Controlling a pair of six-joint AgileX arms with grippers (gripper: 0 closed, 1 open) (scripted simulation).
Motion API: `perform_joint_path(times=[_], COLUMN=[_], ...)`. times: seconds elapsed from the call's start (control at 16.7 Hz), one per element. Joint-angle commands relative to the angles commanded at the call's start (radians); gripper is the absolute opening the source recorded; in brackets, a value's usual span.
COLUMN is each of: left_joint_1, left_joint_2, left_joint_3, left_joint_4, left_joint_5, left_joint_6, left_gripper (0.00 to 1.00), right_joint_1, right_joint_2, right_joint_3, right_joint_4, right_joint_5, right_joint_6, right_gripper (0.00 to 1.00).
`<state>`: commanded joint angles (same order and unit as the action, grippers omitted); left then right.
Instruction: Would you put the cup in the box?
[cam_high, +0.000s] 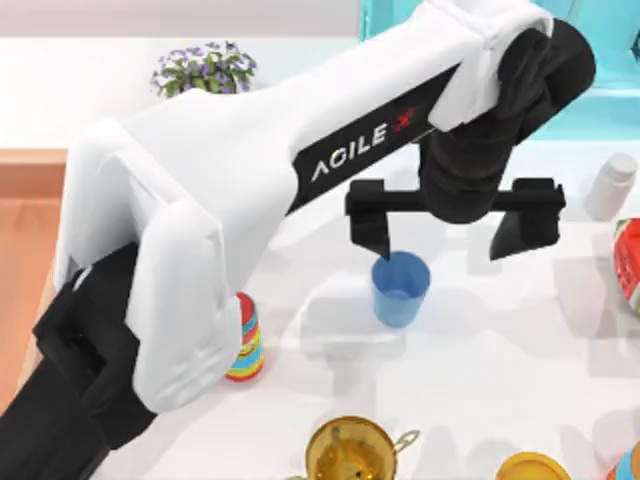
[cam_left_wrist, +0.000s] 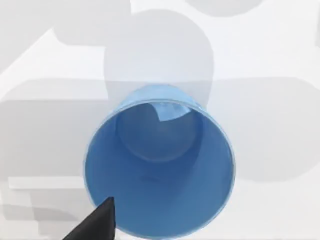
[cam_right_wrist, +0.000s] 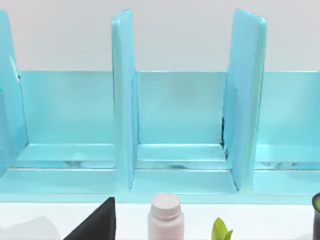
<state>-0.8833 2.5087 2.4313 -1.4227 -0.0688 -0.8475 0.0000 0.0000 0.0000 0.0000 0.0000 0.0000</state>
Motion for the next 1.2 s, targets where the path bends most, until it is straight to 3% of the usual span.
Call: perform_joint_path(times=[0.3, 0.66, 1.2], left_joint_1=[0.006, 0.007, 0.007], left_joint_2=[-0.014, -0.015, -0.015], left_joint_3=[-0.25, -0.282, -0.282], left_joint_4=[0.231, 0.262, 0.262], left_joint_5=[0.0, 0.0, 0.0], left_joint_6=[0.006, 0.007, 0.007], left_gripper=[1.0, 1.0, 0.32], right_joint_1=[0.0, 0.0, 0.0], right_joint_2=[0.0, 0.0, 0.0], right_joint_3=[0.0, 0.0, 0.0], right_joint_4=[0.0, 0.0, 0.0], right_joint_5=[0.0, 0.0, 0.0], right_joint_6=[0.0, 0.0, 0.0], right_gripper=[1.0, 1.0, 1.0])
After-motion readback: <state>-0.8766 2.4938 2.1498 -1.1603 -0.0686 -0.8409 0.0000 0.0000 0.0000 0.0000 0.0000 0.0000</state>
